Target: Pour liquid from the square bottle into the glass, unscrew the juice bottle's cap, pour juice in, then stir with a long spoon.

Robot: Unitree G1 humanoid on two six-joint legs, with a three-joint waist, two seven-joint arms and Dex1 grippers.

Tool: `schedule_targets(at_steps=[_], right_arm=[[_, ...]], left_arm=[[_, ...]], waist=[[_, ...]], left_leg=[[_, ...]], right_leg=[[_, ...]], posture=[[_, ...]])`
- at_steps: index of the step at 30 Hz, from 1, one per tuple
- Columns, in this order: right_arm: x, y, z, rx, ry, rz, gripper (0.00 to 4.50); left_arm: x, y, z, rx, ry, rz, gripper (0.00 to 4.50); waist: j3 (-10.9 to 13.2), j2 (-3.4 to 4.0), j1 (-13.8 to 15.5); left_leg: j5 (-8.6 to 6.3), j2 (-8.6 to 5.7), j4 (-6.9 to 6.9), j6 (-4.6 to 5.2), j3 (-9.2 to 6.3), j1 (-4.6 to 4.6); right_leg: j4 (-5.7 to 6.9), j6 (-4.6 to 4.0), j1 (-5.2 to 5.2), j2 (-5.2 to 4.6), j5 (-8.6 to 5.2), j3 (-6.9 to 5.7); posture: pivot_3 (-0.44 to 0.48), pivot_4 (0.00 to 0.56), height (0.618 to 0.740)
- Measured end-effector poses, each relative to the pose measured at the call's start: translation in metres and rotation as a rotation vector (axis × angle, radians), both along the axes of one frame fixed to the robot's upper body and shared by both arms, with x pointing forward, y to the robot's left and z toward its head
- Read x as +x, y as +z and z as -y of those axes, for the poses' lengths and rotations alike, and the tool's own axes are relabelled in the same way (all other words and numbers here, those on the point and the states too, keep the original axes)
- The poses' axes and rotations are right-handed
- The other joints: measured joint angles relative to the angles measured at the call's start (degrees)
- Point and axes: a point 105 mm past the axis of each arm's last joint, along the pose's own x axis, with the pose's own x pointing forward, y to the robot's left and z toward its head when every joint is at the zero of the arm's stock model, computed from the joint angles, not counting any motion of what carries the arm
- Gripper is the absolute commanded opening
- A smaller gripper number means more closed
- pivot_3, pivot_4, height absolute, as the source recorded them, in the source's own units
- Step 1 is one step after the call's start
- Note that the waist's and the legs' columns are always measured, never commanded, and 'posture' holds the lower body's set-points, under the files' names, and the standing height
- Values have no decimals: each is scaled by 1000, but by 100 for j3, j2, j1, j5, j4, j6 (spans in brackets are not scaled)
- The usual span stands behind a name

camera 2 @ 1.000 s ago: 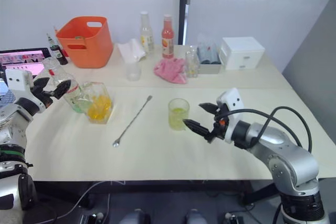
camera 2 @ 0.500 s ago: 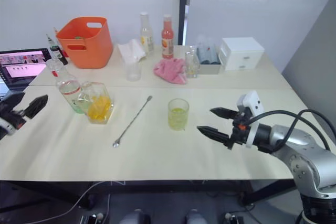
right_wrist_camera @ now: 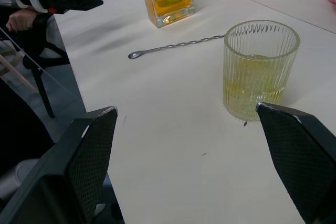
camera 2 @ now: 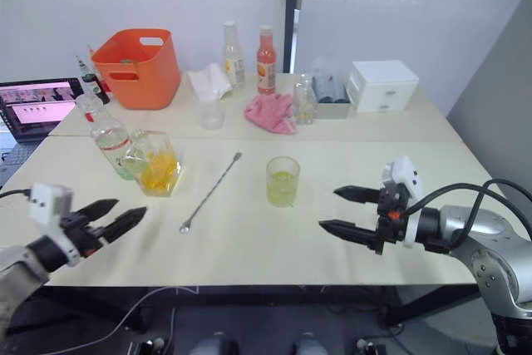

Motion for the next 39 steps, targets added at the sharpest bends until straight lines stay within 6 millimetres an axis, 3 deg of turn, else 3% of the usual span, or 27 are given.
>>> schedule_targets(at_steps=[6, 9, 16, 20, 26, 31, 36, 39], right_arm=[[-5, 4, -7, -8, 20, 20, 4500], [-9, 6, -11, -4, 32, 23, 4500], [-12, 11, -10, 8, 4, 39, 4500], [-9, 13, 6, 23, -111, 50, 4500], [-4, 7, 44, 33, -381, 48, 4500], [-13, -10, 81, -38, -572, 4, 4500], [-32, -25, 109, -128, -670, -19, 4500], [-39, -23, 128, -156, -728, 30, 4500]], left_arm=[[20, -19, 47, 24, -42, -74, 4480], [32, -23, 57, 88, 4, -104, 4480], [38, 9, 65, 151, 11, -44, 4480], [19, 20, 33, 33, 8, 7, 4480], [-18, 6, -53, -51, 87, 55, 4480], [-42, -2, -115, 23, 152, 109, 4480], [-57, -10, -138, 77, 129, 84, 4480], [-60, -11, -142, 93, 110, 77, 4480]], waist=[[0, 0, -4], [0, -2, -2], [0, -3, -19], [0, -1, -60], [-1, -1, 41], [-7, -10, 98], [-12, -18, 110], [-20, -26, 97]], left_leg=[[0, -3, 0, 0, -3, -4], [0, -4, 0, 0, -6, -5], [0, -3, -3, 0, -9, -6], [0, -1, -18, 0, -3, -1], [1, -3, -12, -2, 33, 3], [1, 3, -16, -1, 49, 1], [1, 16, -19, -2, 54, 2], [1, 38, -19, -2, 63, 5]], right_leg=[[0, 1, -3, 2, 0, 1], [1, 1, -2, 3, 0, 0], [0, 2, -6, 4, 0, 2], [-2, -1, -12, 4, -2, 10], [-8, -8, -3, -1, -7, 1], [-20, -14, -7, -3, -10, 2], [-26, -14, -8, -3, -12, 1], [-29, -15, -6, 3, -12, 0]], posture=[[0, 150, 715], [0, 150, 715], [0, 150, 715], [0, 150, 715], [0, 150, 715], [0, 150, 715], [0, 150, 715], [0, 150, 715]])
